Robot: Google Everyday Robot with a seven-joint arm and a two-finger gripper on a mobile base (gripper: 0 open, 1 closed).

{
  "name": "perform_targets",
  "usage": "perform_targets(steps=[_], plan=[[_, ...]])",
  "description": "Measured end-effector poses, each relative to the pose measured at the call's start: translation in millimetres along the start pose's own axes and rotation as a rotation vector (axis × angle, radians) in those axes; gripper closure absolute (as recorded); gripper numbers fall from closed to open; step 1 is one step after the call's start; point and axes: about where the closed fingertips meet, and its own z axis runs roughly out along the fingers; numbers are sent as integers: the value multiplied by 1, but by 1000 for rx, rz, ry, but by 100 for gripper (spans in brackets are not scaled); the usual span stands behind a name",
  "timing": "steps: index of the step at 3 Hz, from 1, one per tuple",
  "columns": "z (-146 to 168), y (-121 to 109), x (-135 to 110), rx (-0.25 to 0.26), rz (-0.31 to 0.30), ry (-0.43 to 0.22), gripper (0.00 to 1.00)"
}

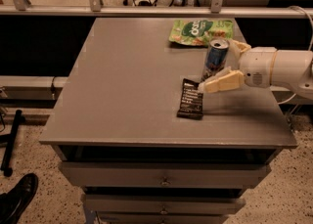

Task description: Move redbull can near rxbar chocolate

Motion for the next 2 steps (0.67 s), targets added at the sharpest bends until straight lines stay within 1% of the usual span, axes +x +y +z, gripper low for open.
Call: perform_targets(steps=[1,2], plan=[[-40,-8,2,33,1,22,0],[-123,-20,4,105,2,17,0]])
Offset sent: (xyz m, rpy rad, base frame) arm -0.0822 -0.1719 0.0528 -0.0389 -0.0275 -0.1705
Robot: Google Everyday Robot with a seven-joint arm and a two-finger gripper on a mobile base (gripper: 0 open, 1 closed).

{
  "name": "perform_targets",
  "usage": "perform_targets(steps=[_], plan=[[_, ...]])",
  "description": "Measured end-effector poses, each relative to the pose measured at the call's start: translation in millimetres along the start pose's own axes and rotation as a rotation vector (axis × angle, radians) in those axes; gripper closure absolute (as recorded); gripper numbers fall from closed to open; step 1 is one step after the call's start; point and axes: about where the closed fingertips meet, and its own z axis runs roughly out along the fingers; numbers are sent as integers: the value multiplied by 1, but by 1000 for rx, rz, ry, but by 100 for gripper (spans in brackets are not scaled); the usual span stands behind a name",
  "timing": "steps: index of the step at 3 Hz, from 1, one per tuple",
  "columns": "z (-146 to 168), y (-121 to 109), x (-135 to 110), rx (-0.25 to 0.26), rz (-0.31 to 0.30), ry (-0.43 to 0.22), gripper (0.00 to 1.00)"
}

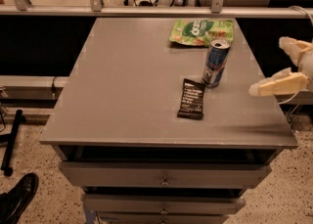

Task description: Move redbull can near rxbar chocolate

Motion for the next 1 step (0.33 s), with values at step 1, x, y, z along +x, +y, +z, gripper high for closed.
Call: perform_targets(steps=[1], plan=[[-59,-10,2,68,0,-37,0]])
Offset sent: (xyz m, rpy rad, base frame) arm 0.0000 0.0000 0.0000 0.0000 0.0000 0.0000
